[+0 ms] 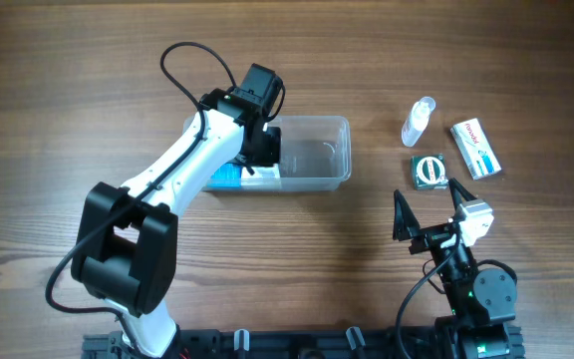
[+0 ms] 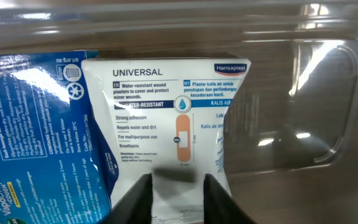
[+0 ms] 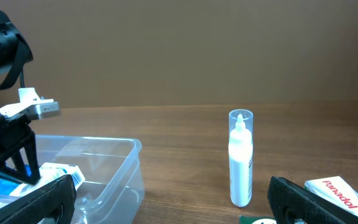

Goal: Pack container
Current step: 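Lift the plaster box and lower it into the container, then release the plaster box and retract the left arm to the side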

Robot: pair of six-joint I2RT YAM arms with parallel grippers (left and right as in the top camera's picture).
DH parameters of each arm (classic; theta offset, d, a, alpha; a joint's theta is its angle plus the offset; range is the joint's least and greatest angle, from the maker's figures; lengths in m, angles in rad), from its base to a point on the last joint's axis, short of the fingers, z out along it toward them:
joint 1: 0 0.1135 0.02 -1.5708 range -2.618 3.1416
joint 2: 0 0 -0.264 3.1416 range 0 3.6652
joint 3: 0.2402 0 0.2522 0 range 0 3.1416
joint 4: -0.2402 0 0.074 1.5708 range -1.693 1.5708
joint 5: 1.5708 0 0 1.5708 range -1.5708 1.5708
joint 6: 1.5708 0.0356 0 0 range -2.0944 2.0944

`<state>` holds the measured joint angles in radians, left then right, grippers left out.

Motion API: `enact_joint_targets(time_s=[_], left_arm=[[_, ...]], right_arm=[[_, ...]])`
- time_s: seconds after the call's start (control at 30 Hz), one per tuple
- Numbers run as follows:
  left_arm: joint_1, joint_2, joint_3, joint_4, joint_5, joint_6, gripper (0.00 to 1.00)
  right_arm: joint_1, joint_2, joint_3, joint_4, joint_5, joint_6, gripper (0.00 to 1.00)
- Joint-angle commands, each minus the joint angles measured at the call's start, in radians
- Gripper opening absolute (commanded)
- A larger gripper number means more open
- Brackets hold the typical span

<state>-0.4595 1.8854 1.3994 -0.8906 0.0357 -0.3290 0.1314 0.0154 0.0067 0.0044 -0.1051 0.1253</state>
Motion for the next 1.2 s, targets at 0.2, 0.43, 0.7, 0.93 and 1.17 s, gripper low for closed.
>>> enact_joint_targets(time_s=[0.2, 0.43, 0.7, 0.93, 1.17], left_arm=[[-0.008, 0.013, -0.010, 0.039, -0.029, -0.052, 0.04], [-0.010, 0.015, -0.134, 0.186, -0.030, -0.054, 0.04], [-0.009, 0.023, -0.229, 0.295, -0.034, -0.053, 0.04], [-0.009, 0.023, -0.229, 0.300, -0.044, -0.053, 0.04], [-0.009, 0.026, -0.229, 0.304, -0.045, -0.053, 0.05]], right_arm=[[-0.006, -0.004, -0.002, 0.004, -0.016, -0.018, 1.00], [-0.006, -0.004, -0.002, 0.004, -0.016, -0.018, 1.00], [-0.006, -0.004, -0.002, 0.004, -0.016, -0.018, 1.00], [-0.006, -0.004, -0.002, 0.004, -0.016, -0.018, 1.00], [-0.006, -0.004, -0.002, 0.004, -0.016, -0.018, 1.00]])
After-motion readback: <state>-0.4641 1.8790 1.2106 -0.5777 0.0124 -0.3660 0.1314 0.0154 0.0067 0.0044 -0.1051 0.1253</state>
